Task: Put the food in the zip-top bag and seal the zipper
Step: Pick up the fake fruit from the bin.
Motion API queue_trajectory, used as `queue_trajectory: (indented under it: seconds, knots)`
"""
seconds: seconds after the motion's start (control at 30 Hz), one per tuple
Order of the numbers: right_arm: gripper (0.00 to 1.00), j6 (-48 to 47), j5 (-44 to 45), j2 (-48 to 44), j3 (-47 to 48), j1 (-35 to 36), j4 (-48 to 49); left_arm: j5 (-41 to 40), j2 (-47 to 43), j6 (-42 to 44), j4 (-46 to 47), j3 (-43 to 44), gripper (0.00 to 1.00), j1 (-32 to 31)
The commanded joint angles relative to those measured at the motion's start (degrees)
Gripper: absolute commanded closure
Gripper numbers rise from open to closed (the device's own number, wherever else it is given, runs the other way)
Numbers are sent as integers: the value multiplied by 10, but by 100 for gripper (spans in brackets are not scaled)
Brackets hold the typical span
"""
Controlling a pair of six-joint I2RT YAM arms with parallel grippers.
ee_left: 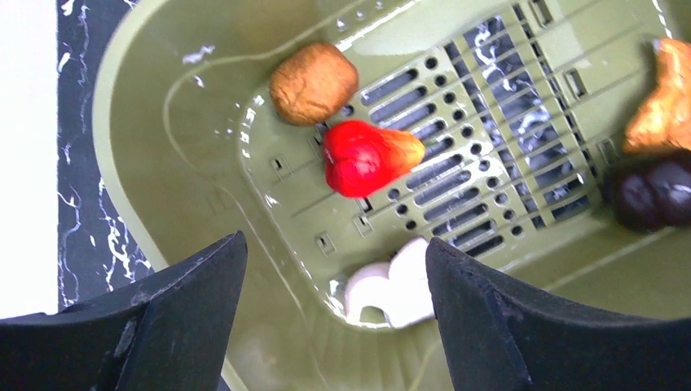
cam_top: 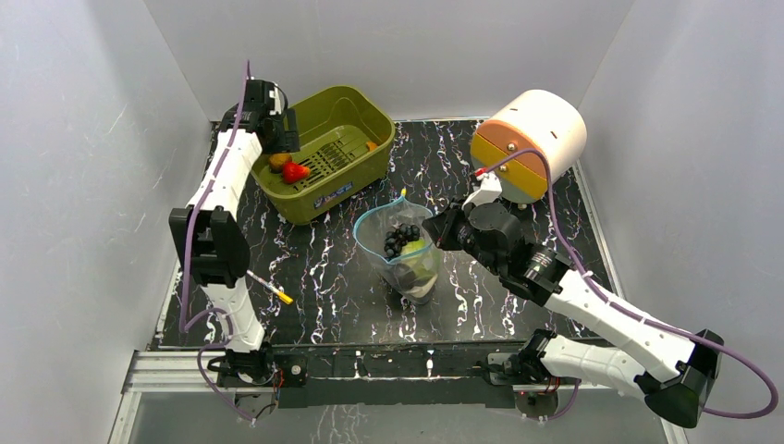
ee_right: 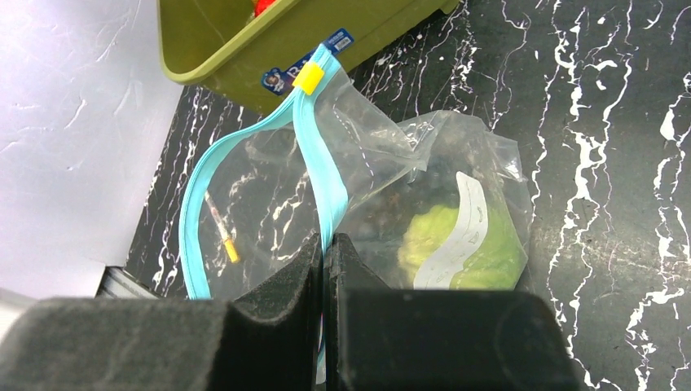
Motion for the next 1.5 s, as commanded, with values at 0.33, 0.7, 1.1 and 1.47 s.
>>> queue_trajectory:
  seconds: [0.33,0.7,1.1,1.47]
  knots:
    - [100,-56,1,4,32,-2,9,-48,115,10,21,96,28,4]
    - [100,-47,10,14,53,-2,-3,-59,182,60,61,116,18,8]
    - [100,-30,36,11,63,-2,-25,-74,244,73,78,156,17,13]
    - [100,-13,35,19,65,-2,-25,-61,290,89,113,168,19,17]
